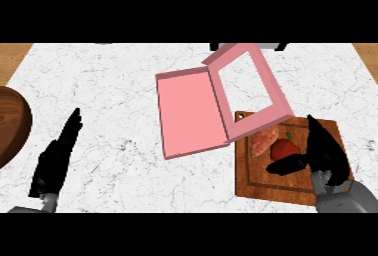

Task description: Pick the bell pepper from the cutting board and place it in the cardboard box

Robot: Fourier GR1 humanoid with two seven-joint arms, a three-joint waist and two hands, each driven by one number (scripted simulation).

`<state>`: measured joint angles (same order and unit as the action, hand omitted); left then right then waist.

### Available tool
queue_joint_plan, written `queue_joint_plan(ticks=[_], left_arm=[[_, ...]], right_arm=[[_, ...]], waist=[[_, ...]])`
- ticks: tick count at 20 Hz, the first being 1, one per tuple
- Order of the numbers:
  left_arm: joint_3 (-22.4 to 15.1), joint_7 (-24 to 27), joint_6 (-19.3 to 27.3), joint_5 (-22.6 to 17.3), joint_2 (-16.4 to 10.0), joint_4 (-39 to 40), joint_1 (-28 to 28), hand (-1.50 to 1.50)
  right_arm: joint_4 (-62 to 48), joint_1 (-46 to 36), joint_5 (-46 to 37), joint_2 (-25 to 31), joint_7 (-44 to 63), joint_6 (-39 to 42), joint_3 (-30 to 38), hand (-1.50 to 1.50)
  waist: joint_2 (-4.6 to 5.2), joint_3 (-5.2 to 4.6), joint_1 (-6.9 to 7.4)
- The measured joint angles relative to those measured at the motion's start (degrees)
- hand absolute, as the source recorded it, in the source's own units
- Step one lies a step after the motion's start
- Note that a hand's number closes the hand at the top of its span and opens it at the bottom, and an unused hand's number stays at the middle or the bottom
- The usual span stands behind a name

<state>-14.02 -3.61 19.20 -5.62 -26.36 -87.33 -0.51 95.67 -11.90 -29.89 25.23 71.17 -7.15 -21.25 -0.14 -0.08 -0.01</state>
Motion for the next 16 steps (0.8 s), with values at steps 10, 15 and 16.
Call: queue_joint_plan(ticks=[10,15,16], left_arm=[[2.1,-0.3,-1.9,0.0,0.5,0.7,-0.6,0.0],[2.6,-0.6,-2.3,0.9,0.7,0.2,-0.4,0.0],[2.9,0.1,-2.6,0.9,0.9,0.6,-0.3,0.0]], right_arm=[[-2.4,0.6,-5.2,-5.1,-1.6,2.5,3.2,-1.5],[-2.4,1.8,-7.3,-7.4,-2.4,3.5,5.3,-1.5],[-2.6,1.6,-8.0,-8.1,-2.4,3.8,5.5,-1.5]], waist=[[0.09,0.03,0.05],[0.07,0.04,0.01],[0.08,0.04,0.03]])
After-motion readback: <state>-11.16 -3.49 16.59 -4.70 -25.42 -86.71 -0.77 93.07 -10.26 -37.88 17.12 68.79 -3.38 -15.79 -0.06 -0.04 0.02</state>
